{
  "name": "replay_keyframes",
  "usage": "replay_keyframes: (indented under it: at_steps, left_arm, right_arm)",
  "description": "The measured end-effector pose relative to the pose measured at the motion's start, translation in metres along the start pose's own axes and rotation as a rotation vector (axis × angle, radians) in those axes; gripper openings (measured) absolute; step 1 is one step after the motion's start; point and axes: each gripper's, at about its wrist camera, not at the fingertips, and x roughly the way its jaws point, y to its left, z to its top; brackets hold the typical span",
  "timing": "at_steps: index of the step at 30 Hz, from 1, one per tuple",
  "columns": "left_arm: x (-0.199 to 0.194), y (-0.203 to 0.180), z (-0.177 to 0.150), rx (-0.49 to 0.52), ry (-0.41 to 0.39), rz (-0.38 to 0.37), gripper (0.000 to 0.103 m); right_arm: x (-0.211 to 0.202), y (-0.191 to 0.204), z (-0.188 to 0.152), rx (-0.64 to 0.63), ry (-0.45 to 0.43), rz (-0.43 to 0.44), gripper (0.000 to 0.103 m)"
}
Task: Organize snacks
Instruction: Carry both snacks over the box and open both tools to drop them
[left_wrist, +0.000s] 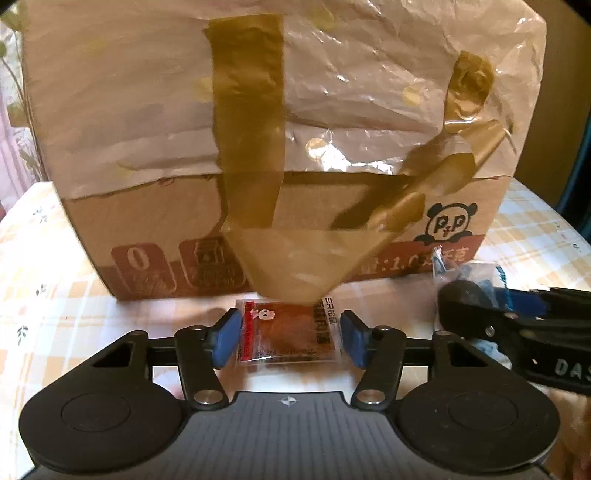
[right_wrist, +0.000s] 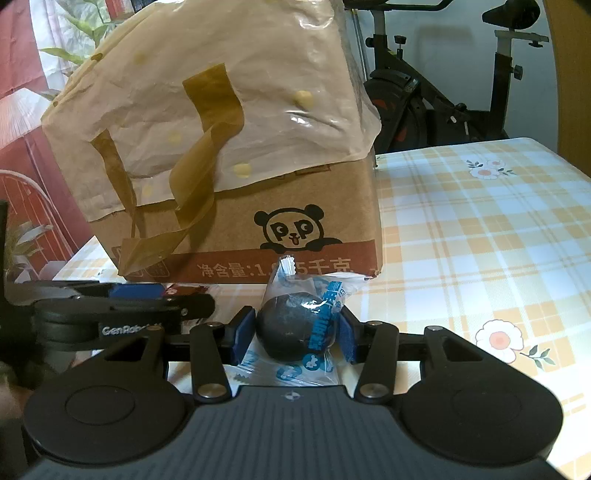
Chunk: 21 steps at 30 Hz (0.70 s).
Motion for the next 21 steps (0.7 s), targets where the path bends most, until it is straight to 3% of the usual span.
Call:
replay_keyframes:
  at_steps: [9, 21]
  left_arm:
    - [-0.036, 0.018, -0.017, -0.047, 0.021, -0.030, 0.060]
    - [-0.086, 0.054, -0.023, -0.094, -0.051, 0.013, 0.061]
  right_arm:
    - [0.001, 0.001, 0.000, 0.007, -0.001, 0.004, 0.049]
    - [-0.001, 0.007, -0.001, -0.029, 0.003, 0.007, 0.049]
